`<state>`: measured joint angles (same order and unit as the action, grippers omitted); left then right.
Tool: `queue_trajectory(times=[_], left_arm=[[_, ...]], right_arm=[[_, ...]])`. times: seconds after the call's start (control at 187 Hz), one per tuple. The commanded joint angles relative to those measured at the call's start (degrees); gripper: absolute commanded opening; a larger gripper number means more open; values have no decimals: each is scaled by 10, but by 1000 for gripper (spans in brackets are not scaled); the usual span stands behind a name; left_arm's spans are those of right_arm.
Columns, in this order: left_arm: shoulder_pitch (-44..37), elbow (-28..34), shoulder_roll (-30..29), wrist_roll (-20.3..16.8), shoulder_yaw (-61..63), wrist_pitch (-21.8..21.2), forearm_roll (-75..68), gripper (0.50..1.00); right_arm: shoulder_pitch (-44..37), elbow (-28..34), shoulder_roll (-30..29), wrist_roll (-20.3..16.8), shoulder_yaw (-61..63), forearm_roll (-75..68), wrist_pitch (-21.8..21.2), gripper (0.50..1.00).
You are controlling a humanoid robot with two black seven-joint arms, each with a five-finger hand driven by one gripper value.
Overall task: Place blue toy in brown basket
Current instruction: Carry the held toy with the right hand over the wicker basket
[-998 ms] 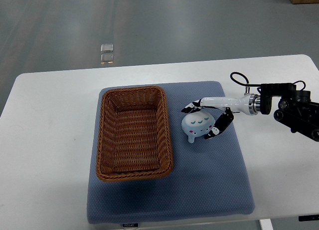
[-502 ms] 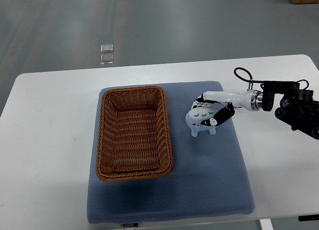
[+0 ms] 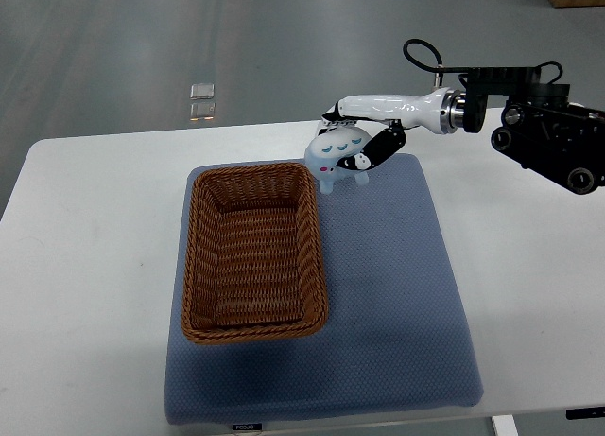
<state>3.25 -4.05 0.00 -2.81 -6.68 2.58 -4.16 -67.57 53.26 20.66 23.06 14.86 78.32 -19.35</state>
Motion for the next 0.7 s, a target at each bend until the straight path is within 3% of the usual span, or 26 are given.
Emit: queue_trajectory(times=[0.0,0.272,0.358,0.47,0.694], left_arm=[[0,0,0,0,0,0,0,1000],[-4,0,0,0,0,0,0,1000],[-5,-1,0,0,0,0,-1,1000],[-5,-1,0,0,0,0,0,1000],[-5,-3,0,0,0,0,-1,1000]], right_arm=[[-27,-10,-31,5,-40,1,1,549],[-57,-59,-127,6,-106,2,2,549],[-62,-79,-150,7,-119,2,6,592],[-62,-112,-181,7,-120,2,8,592],[-59,-132,-205,7,-124,2,6,541]])
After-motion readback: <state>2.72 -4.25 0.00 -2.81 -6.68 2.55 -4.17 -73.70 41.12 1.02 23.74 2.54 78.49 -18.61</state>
